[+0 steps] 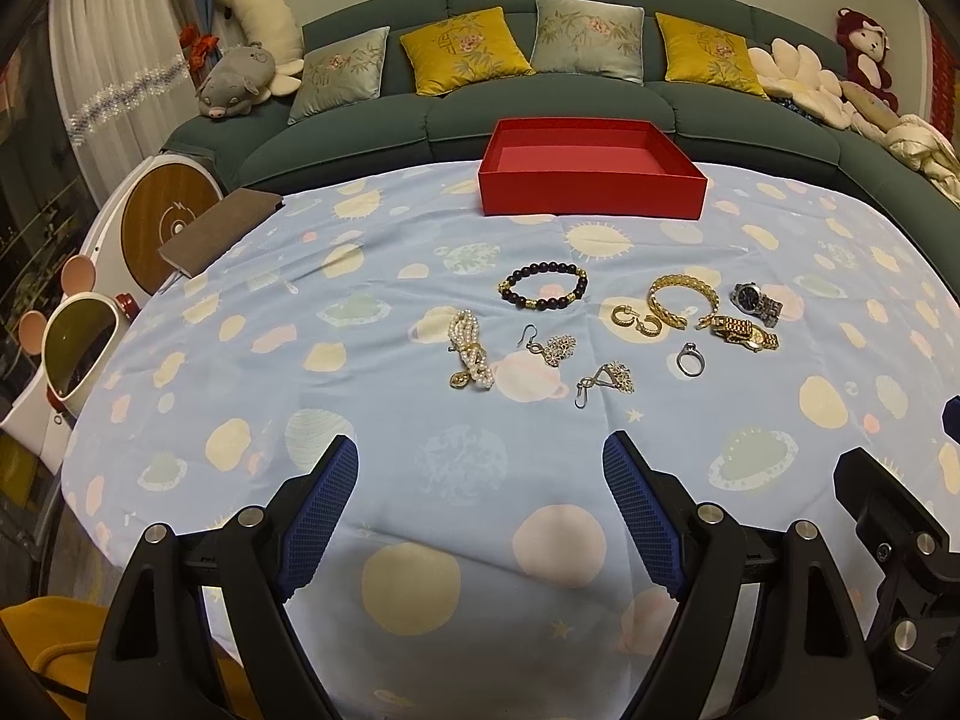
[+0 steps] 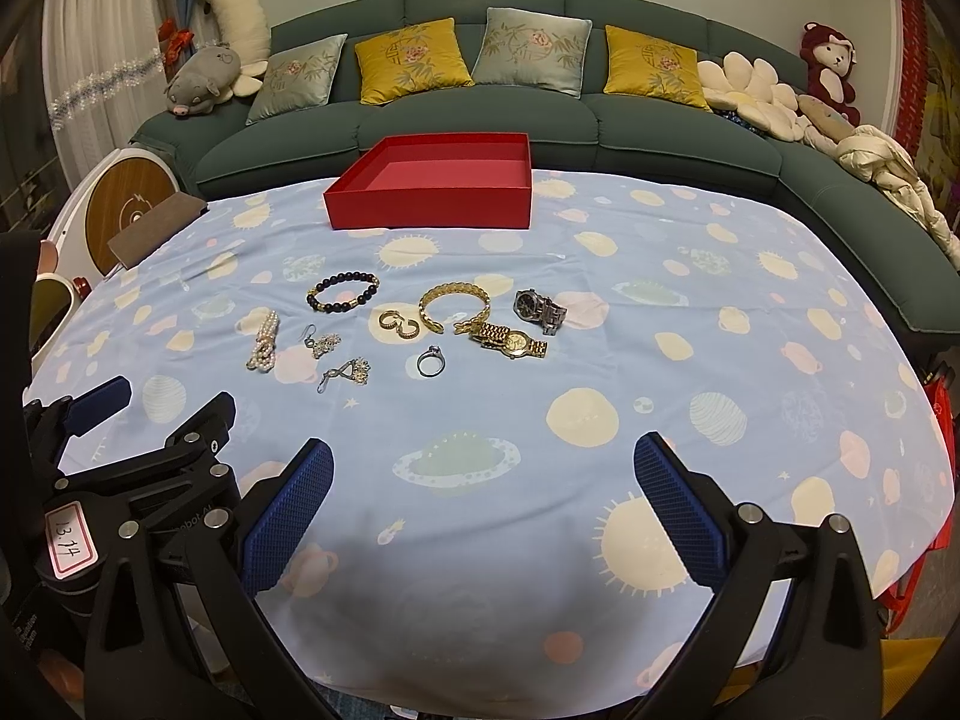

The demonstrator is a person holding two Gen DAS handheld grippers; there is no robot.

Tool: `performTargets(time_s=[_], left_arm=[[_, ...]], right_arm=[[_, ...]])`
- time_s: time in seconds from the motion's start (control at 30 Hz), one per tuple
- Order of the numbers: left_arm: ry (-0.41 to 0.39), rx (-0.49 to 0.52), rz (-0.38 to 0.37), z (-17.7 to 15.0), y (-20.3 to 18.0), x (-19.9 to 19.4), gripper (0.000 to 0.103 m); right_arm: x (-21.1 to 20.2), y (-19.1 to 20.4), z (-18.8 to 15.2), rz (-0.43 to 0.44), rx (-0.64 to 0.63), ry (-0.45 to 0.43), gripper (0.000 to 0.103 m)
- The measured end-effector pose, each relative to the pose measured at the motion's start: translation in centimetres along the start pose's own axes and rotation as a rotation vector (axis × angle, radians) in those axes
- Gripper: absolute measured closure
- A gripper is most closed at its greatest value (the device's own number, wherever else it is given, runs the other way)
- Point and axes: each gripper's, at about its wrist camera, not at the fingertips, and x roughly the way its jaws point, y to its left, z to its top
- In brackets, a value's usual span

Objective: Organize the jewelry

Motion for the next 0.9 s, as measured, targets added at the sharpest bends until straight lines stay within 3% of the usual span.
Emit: performTargets(time_s=[0.9], left_arm=[[-0.018, 0.004, -0.02, 0.01, -0.13, -0.19, 0.023]], right_arm=[[0.01, -0.25, 0.04, 0.009, 0.021, 0.004, 0.005]])
